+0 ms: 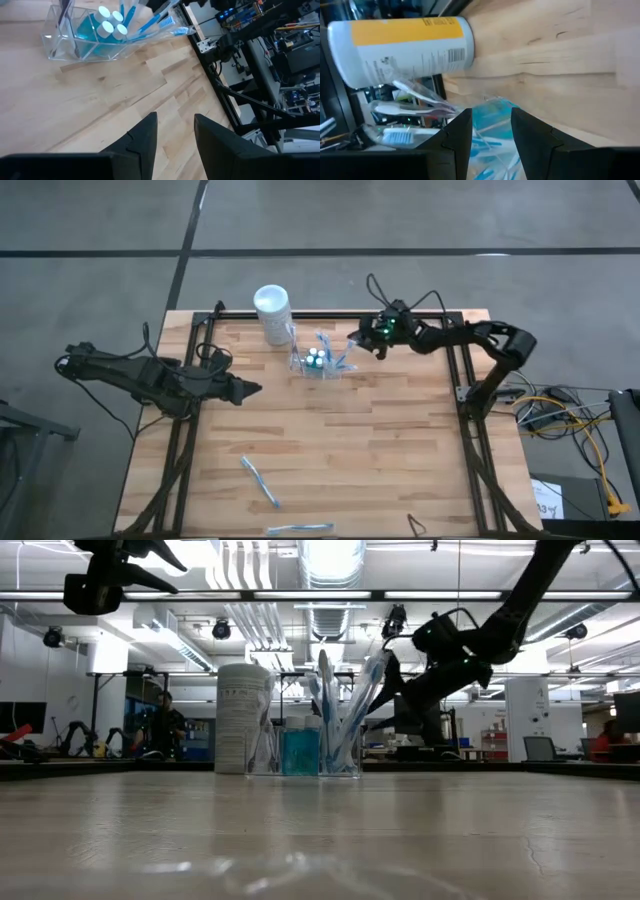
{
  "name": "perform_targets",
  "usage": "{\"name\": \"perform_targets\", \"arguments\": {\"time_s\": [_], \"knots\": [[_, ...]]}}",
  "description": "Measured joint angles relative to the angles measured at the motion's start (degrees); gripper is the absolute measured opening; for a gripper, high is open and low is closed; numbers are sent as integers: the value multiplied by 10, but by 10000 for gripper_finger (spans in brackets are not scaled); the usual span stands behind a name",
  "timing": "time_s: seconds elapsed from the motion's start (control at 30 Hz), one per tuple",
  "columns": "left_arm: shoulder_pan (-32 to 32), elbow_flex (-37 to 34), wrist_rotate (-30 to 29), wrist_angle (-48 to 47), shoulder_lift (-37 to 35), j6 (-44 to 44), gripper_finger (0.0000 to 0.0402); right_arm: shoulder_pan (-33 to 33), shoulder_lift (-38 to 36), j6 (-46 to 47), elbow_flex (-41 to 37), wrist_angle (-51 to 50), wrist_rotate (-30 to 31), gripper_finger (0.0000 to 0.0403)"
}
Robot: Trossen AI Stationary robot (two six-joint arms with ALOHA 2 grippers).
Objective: Pick & Place toothbrushing station
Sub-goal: Adjust the transparent organizer
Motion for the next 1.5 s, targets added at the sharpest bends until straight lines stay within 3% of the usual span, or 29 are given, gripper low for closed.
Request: {"name": "perform_targets", "arguments": {"time_s": [0.47,1.5], "knots": [[0,0,0,1,-1,0,133,14,75,-2,41,-1,-24,132],[0,0,0,2,-1,1,133,156,74,20,40,1,-53,132]]}}
